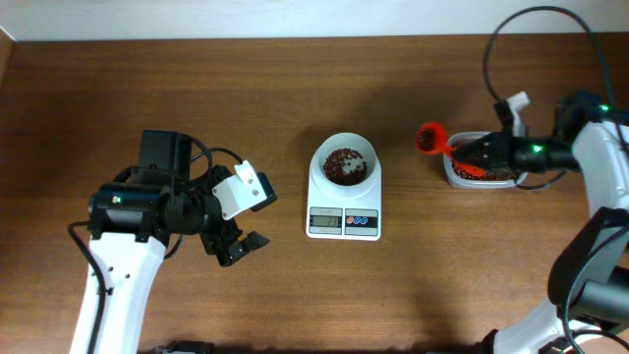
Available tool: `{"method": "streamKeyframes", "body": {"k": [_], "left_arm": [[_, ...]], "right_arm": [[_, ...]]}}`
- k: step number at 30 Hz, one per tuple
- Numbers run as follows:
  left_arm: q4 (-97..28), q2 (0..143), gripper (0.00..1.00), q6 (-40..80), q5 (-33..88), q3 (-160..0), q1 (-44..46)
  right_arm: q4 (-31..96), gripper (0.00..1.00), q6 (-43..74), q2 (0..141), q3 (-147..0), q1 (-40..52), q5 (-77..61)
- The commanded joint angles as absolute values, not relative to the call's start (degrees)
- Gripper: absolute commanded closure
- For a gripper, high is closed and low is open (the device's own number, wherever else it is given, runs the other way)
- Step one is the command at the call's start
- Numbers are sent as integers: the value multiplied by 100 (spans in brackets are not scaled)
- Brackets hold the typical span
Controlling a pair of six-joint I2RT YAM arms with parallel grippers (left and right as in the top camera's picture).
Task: Scoop and weigh 50g on scale
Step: 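Lift the filled scoop and carry it left over the white bowl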
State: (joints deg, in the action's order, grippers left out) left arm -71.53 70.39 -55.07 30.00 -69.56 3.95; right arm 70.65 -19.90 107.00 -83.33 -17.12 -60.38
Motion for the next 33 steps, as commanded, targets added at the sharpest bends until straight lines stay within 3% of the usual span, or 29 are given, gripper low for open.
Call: {"method": "streamKeyframes", "body": {"k": [1,20,33], "left_arm": [[-7161,7028,1,-5476,3020,-7050,362],[-7161,7028,1,-5474,3020,-7050,362],[-7161,7028,1,-5476,3020,-7050,362]], "right_arm": [[7004,96,-2012,10735,-8294,-1306,-6405],[6329,96,-2010,10735,-8296,167,-6322],[6320,96,-1686,10731,-8785,541,-5162]]}}
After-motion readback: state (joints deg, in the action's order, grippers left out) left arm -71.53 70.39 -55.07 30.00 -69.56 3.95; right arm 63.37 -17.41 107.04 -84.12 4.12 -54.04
